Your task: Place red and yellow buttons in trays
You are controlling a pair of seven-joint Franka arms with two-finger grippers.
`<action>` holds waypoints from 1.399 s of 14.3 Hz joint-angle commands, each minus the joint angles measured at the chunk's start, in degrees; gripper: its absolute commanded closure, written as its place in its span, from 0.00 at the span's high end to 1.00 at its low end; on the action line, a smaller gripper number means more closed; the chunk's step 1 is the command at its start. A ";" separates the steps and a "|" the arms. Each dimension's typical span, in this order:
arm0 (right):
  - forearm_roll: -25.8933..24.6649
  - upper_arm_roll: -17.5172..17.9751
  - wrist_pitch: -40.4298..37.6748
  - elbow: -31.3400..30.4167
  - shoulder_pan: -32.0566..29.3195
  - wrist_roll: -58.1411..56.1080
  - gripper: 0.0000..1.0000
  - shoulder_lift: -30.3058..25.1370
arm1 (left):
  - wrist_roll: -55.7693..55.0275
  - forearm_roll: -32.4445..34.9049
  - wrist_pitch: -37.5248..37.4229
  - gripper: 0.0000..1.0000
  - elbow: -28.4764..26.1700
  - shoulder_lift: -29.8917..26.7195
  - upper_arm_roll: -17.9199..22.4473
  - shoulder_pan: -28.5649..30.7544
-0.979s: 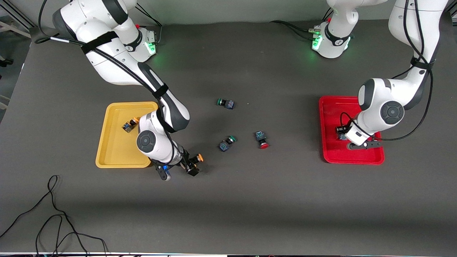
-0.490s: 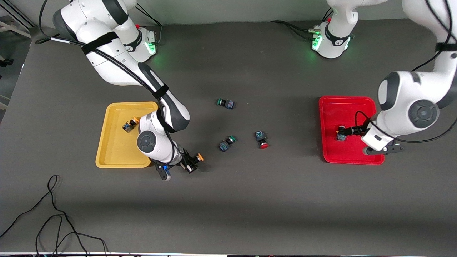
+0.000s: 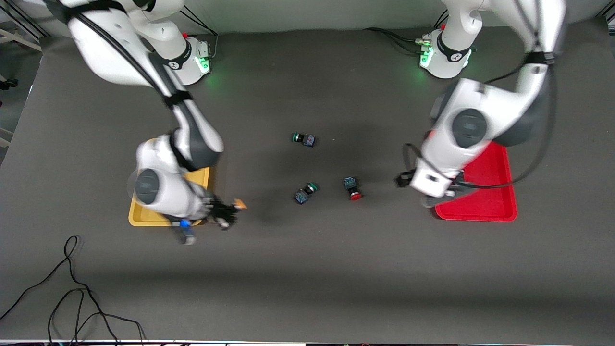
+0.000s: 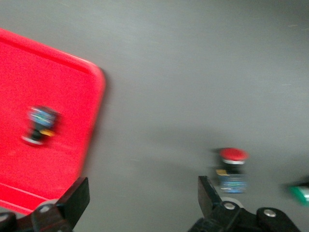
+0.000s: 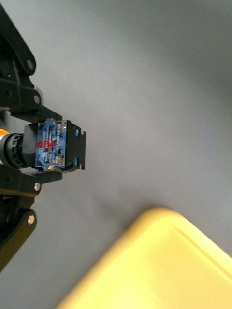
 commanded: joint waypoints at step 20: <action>-6.66 -6.48 -11.57 -7.24 -4.19 -44.13 1.00 -28.71 | -13.96 4.82 6.33 0.00 9.67 17.70 1.11 -9.81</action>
